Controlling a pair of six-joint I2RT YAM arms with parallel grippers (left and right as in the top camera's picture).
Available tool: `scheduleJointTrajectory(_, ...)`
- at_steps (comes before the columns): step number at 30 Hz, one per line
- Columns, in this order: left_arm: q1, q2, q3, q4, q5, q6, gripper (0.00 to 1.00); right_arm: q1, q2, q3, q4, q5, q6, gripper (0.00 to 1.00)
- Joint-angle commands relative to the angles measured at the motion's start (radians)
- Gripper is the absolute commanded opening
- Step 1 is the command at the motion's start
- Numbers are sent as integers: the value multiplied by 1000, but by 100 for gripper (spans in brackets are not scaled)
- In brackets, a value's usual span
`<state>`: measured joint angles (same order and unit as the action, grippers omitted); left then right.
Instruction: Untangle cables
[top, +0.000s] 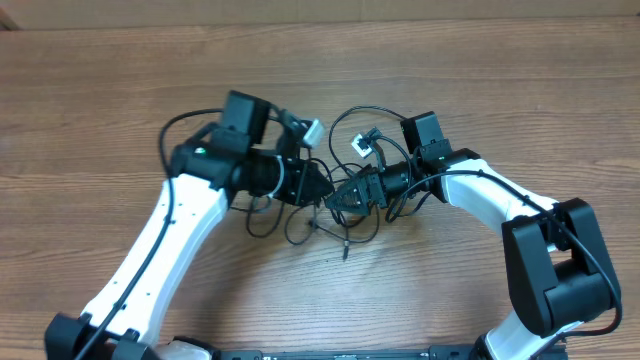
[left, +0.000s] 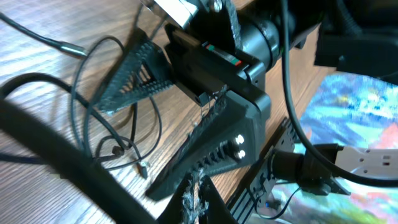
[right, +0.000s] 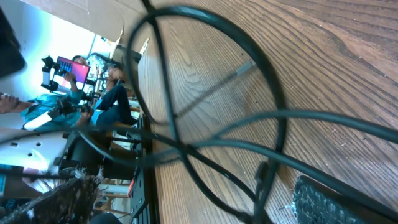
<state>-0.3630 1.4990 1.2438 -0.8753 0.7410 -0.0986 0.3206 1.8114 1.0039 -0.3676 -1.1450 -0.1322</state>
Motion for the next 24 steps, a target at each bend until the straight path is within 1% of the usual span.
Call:
scheduleJointTrajectory(1,-27,26,14,26,61,24,4,-2,12,-15,3,-16,-15,100)
scheduleJointTrajectory(3,-27,25,15,56,124,24,4,-2,12,-15,3,-16,-15,100)
scheduleJointTrajectory(5,-26,24,15,108,225,24,4,-2,12,-15,3,-12,-14,100)
scheduleJointTrajectory(9,-26,24,16,198,396,23,4,-2,12,-15,5,54,14,100)
scheduleJointTrajectory(11,-26,24,16,240,457,-4,4,-2,12,-15,8,81,35,100)
scheduleJointTrajectory(16,-23,24,16,297,562,-59,4,-1,12,-15,8,108,34,100)
scheduleJointTrajectory(18,-23,24,16,306,569,-68,4,-1,12,-15,8,137,41,100)
scheduleJointTrajectory(20,-23,23,16,307,569,-67,4,-1,12,-15,13,195,85,100)
scheduleJointTrajectory(24,-22,10,16,308,568,-85,4,-1,12,-15,19,404,213,100)
